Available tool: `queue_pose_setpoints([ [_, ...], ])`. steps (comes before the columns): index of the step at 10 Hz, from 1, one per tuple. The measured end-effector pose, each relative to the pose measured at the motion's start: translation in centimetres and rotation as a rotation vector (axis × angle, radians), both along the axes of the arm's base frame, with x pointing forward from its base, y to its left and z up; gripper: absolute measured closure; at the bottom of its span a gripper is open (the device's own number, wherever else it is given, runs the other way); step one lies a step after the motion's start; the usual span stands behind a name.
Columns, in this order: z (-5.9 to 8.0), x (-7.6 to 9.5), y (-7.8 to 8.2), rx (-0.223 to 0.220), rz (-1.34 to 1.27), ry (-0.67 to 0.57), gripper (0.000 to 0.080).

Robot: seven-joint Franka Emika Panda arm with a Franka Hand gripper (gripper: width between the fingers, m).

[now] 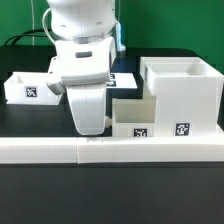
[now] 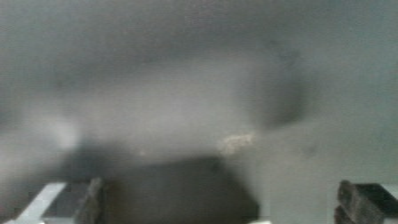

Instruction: Assemble drawer

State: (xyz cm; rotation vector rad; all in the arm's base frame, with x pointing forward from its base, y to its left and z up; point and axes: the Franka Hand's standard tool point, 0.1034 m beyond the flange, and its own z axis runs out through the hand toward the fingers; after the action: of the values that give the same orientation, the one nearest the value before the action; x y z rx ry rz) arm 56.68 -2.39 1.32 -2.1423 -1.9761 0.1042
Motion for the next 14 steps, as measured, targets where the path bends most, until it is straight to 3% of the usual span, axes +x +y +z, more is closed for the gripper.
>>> queue_pose_setpoints([
  [4, -0.1, 0.0, 0.0, -0.003, -0.016, -0.002, 0.0151],
  [7, 0.1, 0.2, 1.8, 0.004, -0.001, -0.005, 0.0151],
  [9, 0.3, 0.5, 1.9, -0.034, 0.011, 0.004, 0.0151],
  [14, 0.4, 0.4, 1.1, -0.035, 0.019, 0.007, 0.0151],
])
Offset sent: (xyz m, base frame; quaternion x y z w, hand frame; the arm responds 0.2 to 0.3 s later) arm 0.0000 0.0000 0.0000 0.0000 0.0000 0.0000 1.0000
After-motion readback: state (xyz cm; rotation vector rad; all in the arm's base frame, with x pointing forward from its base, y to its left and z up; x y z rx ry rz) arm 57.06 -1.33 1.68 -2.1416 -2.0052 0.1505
